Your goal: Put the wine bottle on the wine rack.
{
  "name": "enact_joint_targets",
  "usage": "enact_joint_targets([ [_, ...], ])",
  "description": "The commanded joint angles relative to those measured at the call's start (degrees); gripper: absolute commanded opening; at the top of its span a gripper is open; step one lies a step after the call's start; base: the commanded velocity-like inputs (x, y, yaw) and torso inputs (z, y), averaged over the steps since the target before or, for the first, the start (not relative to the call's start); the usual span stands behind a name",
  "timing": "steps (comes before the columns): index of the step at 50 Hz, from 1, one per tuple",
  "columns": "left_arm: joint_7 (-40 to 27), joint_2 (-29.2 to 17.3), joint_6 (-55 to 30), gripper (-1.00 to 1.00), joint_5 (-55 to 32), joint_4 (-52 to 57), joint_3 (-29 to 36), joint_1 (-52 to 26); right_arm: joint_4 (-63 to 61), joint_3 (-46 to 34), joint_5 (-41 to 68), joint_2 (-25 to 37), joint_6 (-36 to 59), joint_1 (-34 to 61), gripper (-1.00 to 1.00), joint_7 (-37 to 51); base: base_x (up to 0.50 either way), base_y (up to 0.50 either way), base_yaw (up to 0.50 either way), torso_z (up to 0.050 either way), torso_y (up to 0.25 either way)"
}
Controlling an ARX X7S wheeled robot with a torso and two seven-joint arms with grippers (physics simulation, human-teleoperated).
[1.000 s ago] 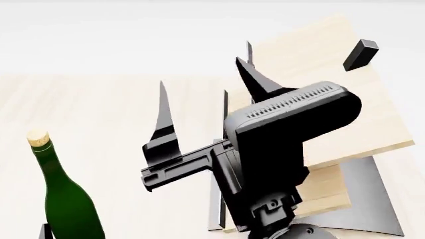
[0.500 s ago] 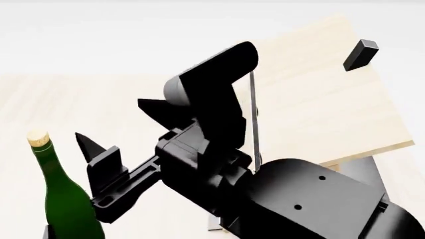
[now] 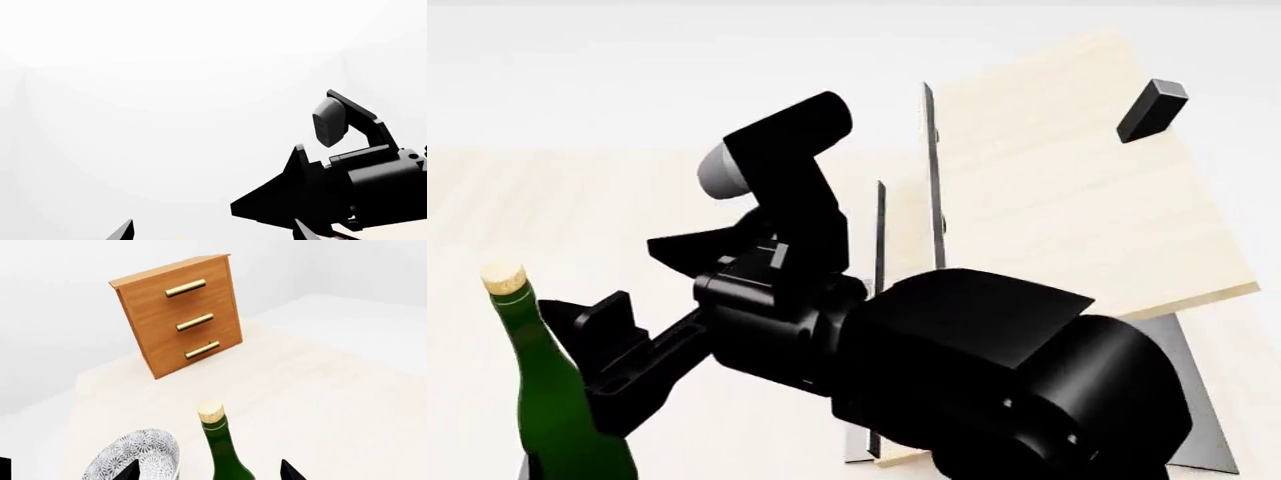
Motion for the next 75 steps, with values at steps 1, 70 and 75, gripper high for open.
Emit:
enact_joint_targets([
  [1, -0.1, -0.2, -0.2, 1.0, -0.3, 0.1, 0.2, -0.2, 6.5, -4.3, -2.8, -1.9, -2.6, 2.2, 1.0, -3.9, 0.0, 0.0, 0.0, 0.0, 0.0],
  [70, -1.0, -1.3, 0.5, 1.0, -1.0, -0.4, 0.9, -0.6, 29.0, -27.5, -1.6, -10.2, -36.2, 6.0, 1.0, -1.5, 0.0, 0.0, 0.0, 0.0, 0.0],
  [75, -0.9, -1.2, 0.3, 1.0, -1.0, -0.3, 1.3, -0.7, 32.3, -30.4, -0.1, -10.4, -39.9, 6.7, 1.0, -1.0, 0.0, 0.0, 0.0, 0.0, 0.0],
])
